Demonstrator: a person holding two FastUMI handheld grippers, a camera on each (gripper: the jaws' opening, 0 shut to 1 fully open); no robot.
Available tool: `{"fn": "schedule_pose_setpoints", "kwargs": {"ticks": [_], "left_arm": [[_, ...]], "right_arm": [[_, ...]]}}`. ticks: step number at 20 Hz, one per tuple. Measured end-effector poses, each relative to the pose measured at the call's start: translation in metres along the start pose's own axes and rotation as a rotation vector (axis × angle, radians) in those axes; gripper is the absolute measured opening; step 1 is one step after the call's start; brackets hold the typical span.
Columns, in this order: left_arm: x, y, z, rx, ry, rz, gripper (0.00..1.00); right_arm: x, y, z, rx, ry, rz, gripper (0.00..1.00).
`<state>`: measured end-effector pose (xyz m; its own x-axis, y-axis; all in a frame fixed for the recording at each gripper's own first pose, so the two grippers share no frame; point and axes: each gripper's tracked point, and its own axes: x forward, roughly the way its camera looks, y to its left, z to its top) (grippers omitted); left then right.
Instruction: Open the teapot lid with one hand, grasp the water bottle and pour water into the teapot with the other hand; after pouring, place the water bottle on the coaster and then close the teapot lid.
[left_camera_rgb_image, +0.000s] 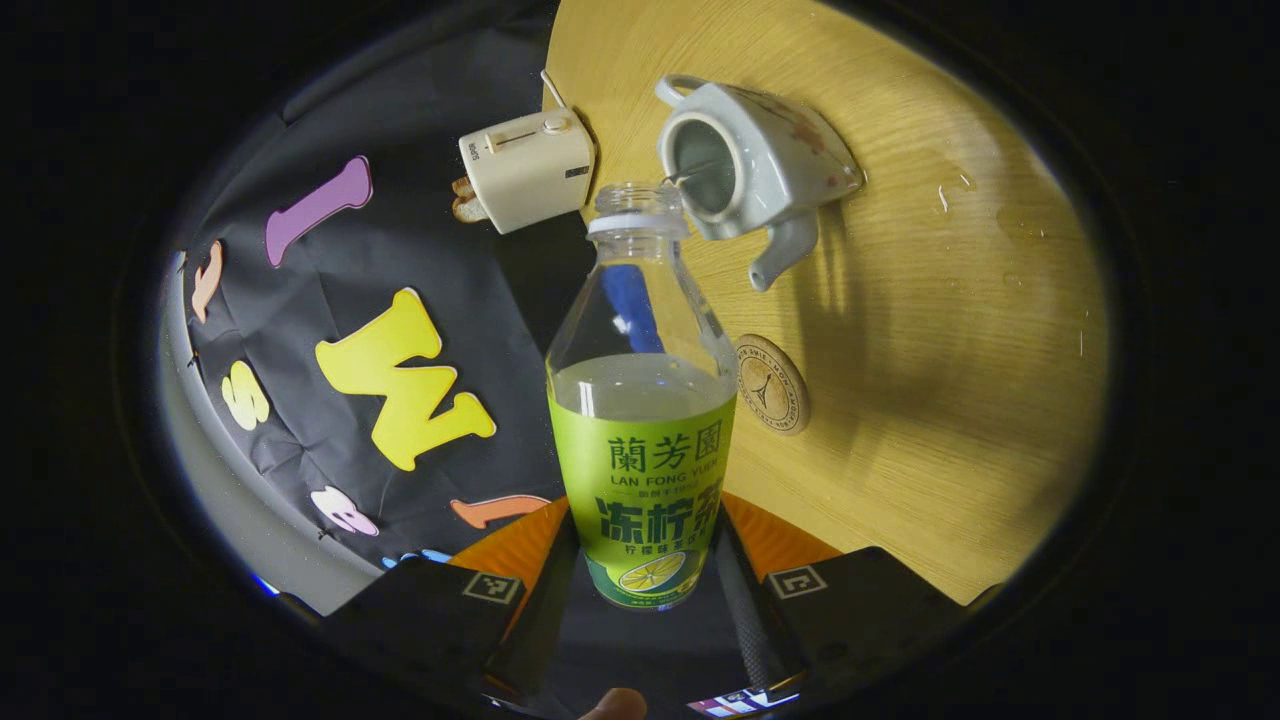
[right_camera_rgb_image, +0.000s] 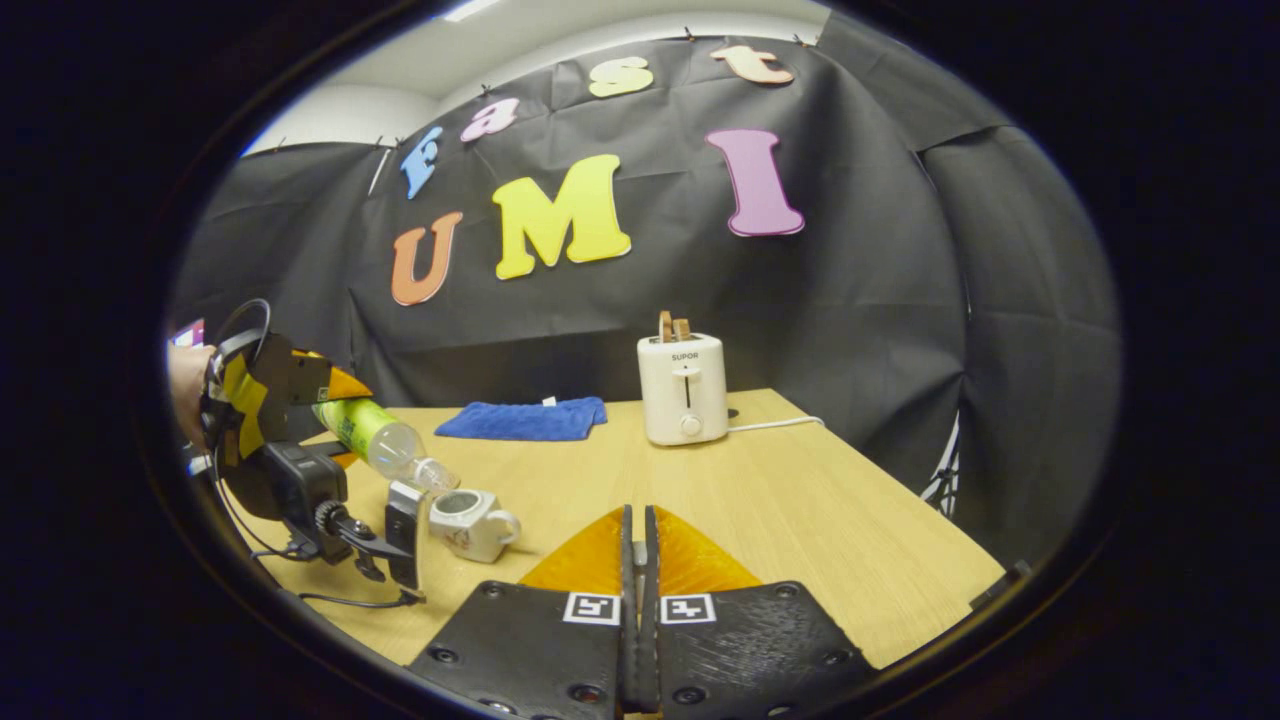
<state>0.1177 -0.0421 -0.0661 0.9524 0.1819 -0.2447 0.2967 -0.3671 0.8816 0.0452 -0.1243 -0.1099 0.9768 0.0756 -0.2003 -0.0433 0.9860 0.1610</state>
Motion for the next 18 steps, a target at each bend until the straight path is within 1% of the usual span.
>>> {"fn": "schedule_pose_setpoints", "kwargs": {"ticks": [8, 12, 15, 18], "left_arm": [[0.001, -0.001, 0.0, 0.045, 0.011, 0.009, 0.74], [0.0, 0.008, -0.001, 0.081, 0.02, 0.037, 0.75], [0.0, 0.011, 0.0, 0.096, 0.022, 0.044, 0.74], [-0.001, 0.019, 0.001, 0.137, 0.024, 0.061, 0.75]], "right_arm": [[-0.002, -0.003, -0.002, 0.009, 0.0, 0.001, 0.0], [-0.002, -0.005, -0.001, 0.012, -0.001, -0.002, 0.0], [-0.002, -0.007, -0.002, 0.017, -0.002, -0.003, 0.0], [-0.003, -0.008, -0.002, 0.022, -0.003, -0.003, 0.0]]}}
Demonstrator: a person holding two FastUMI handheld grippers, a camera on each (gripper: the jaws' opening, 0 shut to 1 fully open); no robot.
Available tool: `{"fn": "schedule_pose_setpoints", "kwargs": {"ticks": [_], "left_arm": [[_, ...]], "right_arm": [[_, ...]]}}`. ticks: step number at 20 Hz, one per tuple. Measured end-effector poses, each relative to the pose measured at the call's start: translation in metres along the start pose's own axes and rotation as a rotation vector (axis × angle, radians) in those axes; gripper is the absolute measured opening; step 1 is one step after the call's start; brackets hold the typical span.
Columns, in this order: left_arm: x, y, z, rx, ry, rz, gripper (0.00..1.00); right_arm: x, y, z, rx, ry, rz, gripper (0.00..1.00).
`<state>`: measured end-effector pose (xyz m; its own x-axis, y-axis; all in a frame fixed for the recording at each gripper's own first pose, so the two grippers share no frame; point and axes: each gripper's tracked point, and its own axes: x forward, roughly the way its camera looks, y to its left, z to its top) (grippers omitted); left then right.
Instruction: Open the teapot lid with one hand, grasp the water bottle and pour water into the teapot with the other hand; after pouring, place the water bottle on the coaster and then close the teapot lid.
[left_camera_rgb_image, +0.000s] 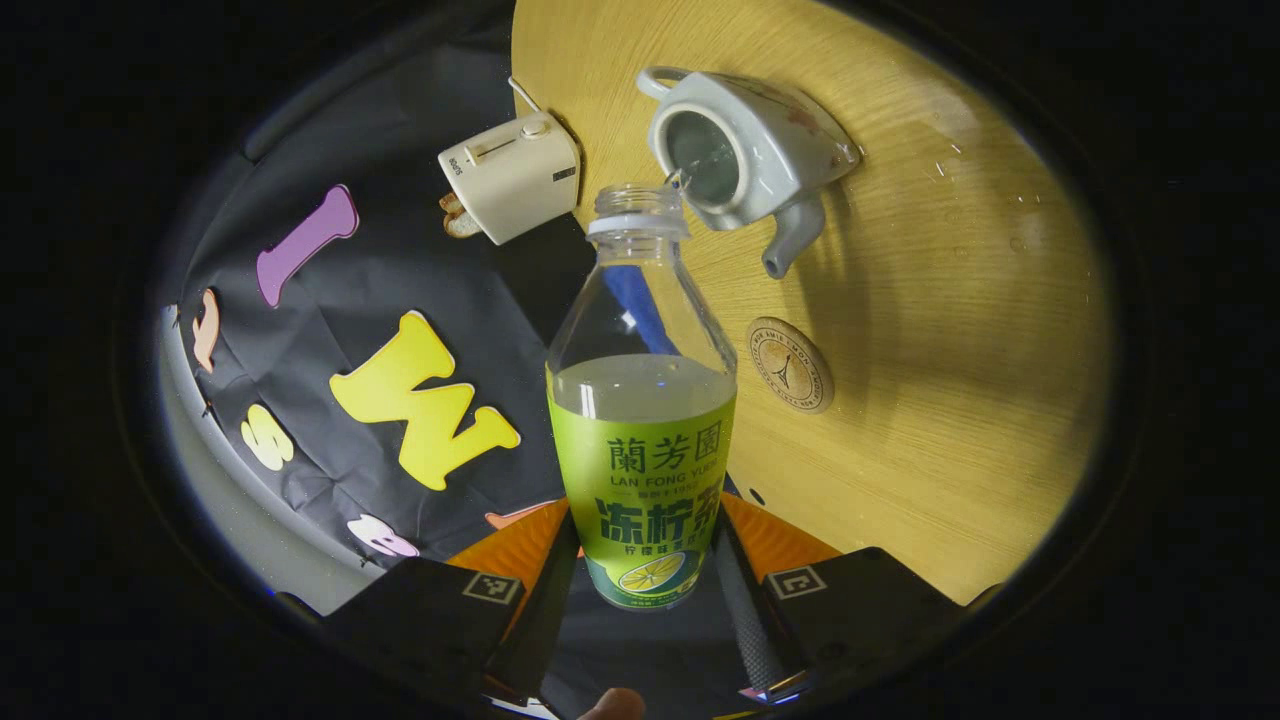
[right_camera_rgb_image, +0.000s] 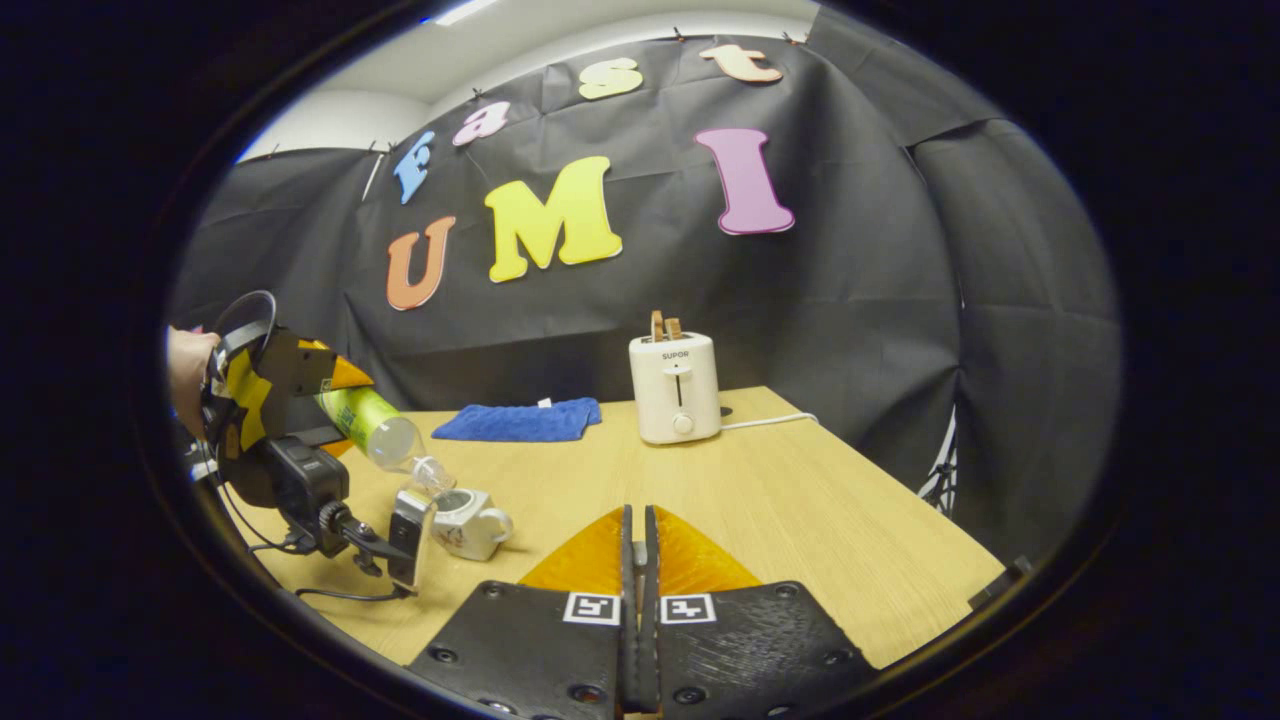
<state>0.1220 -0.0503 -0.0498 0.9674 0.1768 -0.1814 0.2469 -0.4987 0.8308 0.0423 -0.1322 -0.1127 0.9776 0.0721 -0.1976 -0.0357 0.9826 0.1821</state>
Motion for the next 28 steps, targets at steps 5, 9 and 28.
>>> {"fn": "schedule_pose_setpoints", "kwargs": {"ticks": [5, 9, 28], "left_arm": [[-0.001, 0.003, -0.003, 0.032, 0.014, 0.001, 0.74], [-0.002, 0.006, -0.003, 0.051, 0.019, 0.003, 0.74], [-0.002, 0.014, 0.0, 0.074, 0.009, 0.026, 0.74]], "right_arm": [[-0.002, -0.002, 0.0, 0.006, -0.002, 0.002, 0.0], [-0.002, -0.003, -0.001, 0.011, -0.004, 0.003, 0.0], [-0.003, -0.003, 0.0, 0.017, -0.003, 0.001, 0.0]]}}
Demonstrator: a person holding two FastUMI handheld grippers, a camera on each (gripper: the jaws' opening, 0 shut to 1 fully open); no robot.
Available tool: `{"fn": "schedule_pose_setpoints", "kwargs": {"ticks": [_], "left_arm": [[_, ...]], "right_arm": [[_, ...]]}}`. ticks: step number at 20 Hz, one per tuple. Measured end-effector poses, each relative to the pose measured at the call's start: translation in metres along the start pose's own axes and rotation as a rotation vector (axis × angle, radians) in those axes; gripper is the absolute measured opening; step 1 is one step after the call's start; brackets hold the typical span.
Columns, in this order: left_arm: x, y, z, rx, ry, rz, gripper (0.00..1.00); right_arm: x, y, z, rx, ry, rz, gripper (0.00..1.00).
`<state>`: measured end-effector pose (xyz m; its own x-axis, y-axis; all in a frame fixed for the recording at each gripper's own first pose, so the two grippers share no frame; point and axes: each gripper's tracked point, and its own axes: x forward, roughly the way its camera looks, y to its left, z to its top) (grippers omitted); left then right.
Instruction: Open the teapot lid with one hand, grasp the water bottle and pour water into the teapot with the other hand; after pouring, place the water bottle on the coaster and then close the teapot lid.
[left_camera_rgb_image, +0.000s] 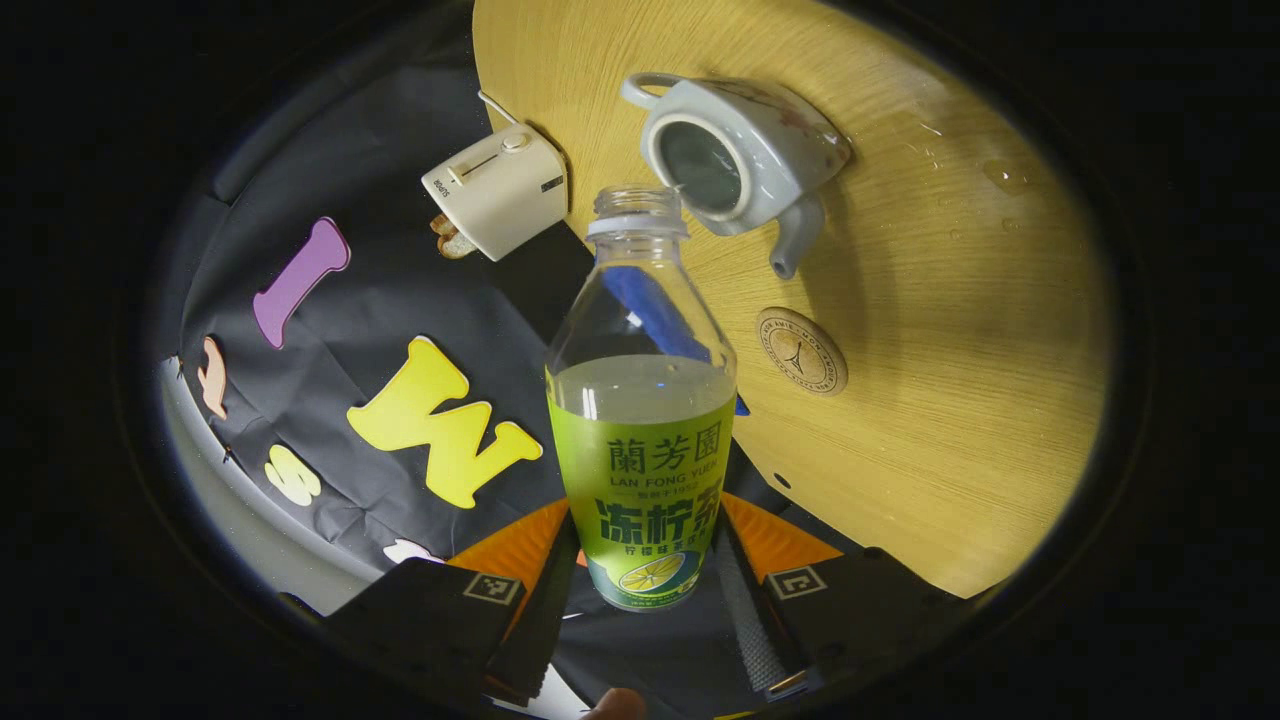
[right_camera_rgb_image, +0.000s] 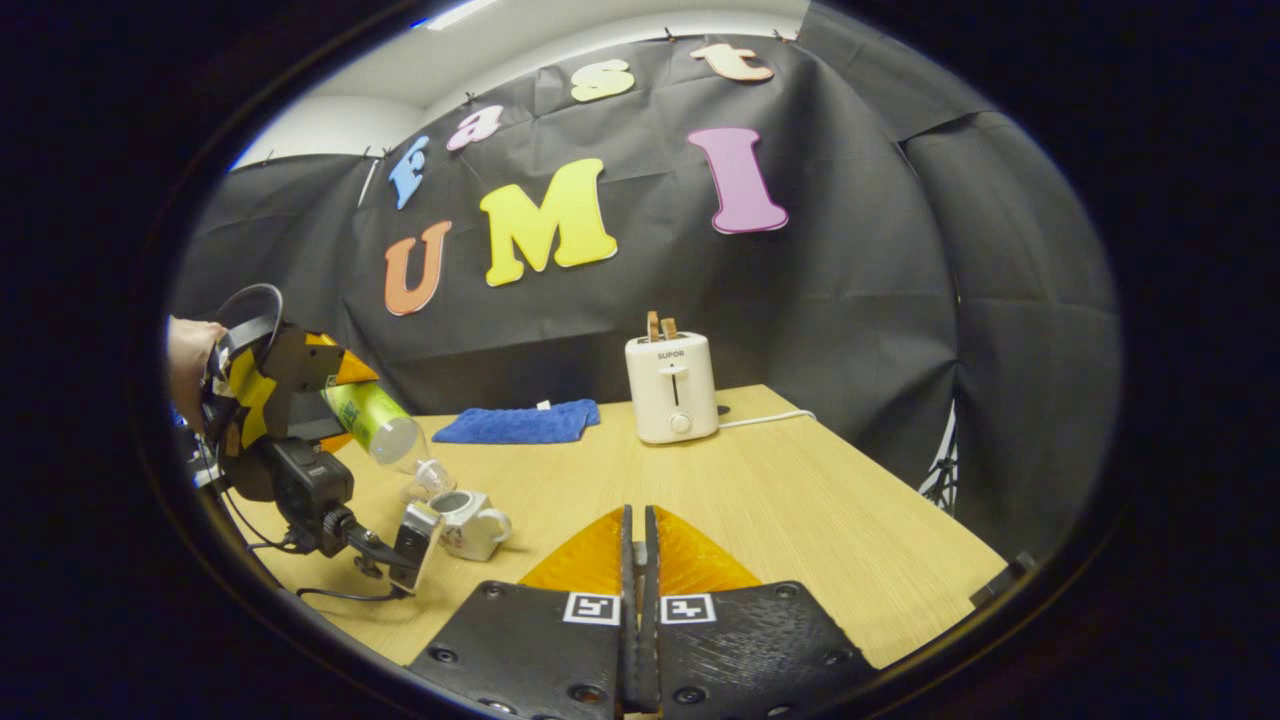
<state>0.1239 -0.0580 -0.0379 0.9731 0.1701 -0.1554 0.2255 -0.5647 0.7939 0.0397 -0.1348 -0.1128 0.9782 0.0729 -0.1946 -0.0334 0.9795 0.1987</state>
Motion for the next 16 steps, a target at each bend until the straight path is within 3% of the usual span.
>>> {"fn": "schedule_pose_setpoints", "kwargs": {"ticks": [9, 11, 14, 16], "left_arm": [[0.002, -0.016, 0.004, -0.292, -0.081, 0.009, 0.74], [-0.002, -0.03, 0.006, -0.449, -0.116, -0.009, 0.74], [-0.01, -0.051, 0.01, -0.834, -0.192, -0.094, 0.74], [-0.015, -0.05, 0.001, -1.057, -0.21, -0.108, 0.75]], "right_arm": [[-0.007, 0.011, 0.007, -0.016, -0.01, -0.011, 0.0], [-0.009, 0.011, 0.009, -0.019, -0.012, -0.016, 0.0], [-0.011, 0.015, 0.012, -0.018, -0.014, -0.018, 0.0], [-0.01, 0.022, 0.014, -0.017, -0.01, -0.011, 0.0]]}}
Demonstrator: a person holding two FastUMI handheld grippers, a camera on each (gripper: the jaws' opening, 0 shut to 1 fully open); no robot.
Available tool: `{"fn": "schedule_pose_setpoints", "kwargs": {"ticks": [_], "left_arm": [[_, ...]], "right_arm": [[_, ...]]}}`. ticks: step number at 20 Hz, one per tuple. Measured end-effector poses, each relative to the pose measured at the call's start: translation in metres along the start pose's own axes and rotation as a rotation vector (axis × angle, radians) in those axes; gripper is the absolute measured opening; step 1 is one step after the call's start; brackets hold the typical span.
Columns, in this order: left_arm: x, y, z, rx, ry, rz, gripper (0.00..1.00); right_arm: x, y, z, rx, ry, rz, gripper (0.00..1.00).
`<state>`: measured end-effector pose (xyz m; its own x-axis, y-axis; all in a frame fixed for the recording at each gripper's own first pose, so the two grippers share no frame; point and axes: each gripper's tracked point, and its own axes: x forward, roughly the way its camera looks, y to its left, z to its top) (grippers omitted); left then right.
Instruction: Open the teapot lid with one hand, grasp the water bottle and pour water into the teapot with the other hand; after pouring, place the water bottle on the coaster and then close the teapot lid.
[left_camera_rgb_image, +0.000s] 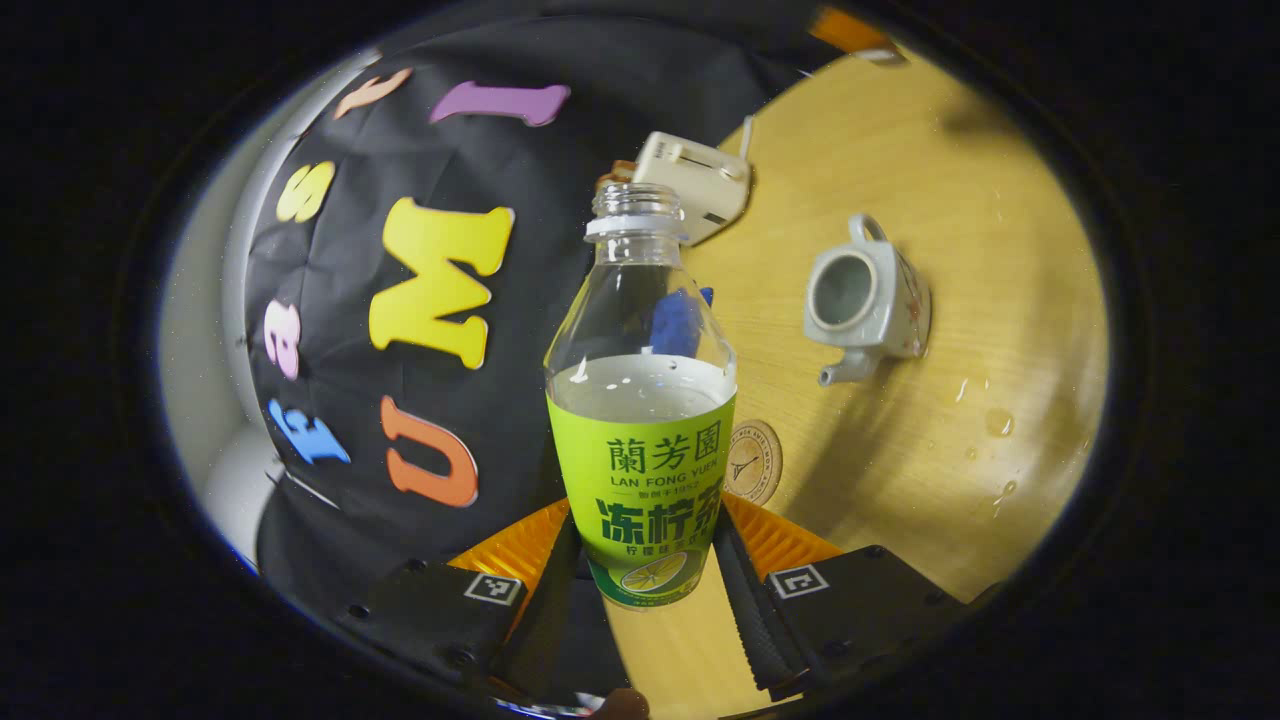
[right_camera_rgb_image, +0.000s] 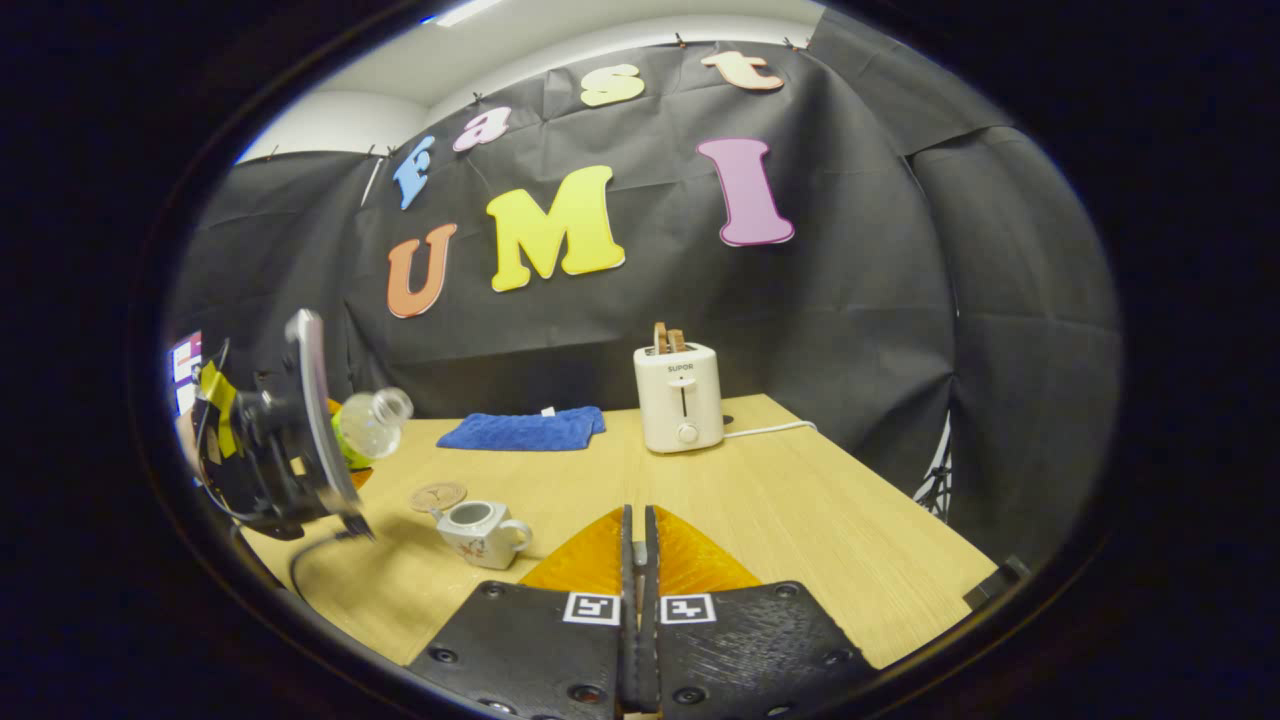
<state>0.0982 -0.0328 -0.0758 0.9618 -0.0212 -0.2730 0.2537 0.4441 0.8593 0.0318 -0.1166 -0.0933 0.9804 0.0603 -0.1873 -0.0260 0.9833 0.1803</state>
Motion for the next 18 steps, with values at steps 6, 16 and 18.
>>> {"fn": "schedule_pose_setpoints", "kwargs": {"ticks": [6, 16, 18], "left_arm": [[-0.002, 0.02, -0.017, -0.509, -0.045, 0.009, 0.75], [0.034, 0.019, 0.0, -1.051, -0.169, -0.095, 0.72], [0.054, 0.018, 0.001, -1.066, -0.17, -0.085, 0.75]], "right_arm": [[-0.002, 0.014, 0.015, -0.014, -0.023, 0.005, 0.0], [-0.012, 0.02, 0.019, -0.049, -0.032, -0.013, 0.0], [-0.01, 0.019, 0.017, -0.047, -0.026, -0.015, 0.0]]}}
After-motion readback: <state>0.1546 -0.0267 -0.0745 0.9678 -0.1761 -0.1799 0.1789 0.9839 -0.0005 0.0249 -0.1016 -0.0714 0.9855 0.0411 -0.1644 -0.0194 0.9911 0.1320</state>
